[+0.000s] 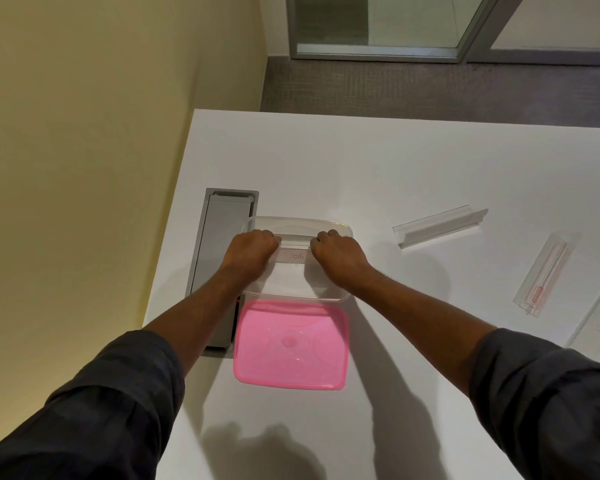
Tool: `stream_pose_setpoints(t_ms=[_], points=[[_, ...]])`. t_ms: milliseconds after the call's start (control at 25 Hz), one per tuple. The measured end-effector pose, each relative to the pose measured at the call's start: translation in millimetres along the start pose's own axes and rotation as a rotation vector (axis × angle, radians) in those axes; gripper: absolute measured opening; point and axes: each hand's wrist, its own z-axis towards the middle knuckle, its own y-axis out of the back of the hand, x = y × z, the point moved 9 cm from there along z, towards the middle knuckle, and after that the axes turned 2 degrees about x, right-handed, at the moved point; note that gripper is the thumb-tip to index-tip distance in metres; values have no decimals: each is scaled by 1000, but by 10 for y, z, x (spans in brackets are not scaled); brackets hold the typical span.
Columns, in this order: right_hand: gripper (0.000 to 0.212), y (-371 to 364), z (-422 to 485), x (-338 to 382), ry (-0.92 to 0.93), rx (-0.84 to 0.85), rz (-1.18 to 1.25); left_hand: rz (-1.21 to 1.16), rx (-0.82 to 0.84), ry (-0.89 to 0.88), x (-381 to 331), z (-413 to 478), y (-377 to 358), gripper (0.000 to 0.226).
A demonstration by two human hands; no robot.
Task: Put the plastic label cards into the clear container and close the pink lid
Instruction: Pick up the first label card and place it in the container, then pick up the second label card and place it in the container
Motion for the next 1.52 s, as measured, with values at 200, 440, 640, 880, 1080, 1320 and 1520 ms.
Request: stream_pose_setpoints(t_ms=[200,440,640,880,1080,1320,1520], points=[[31,71,-39,-2,12,-54,69,-32,-29,6,0,-6,9,43],[16,508,-371,-227,21,-280,359,-338,-228,138,-77,-50,383,32],[35,550,-962,-1083,-160,-463,672,-675,-421,163,-609,36,910,29],[23,-128,-1505,-2251,-537,-341,897,-883,-246,102,-1708,447,987,25],[13,-638,-1733,-2686,-768,-286,1101,-810,-97,96,-2252,825,796,22],[23,-1095,-1647,-2800,-864,-243,1308,-732,-63,126,-2465,1239,542,16],[12,-1255,-1582,-2794,-910,-228,1383,-692,-51,134,-2513,1391,431,16]])
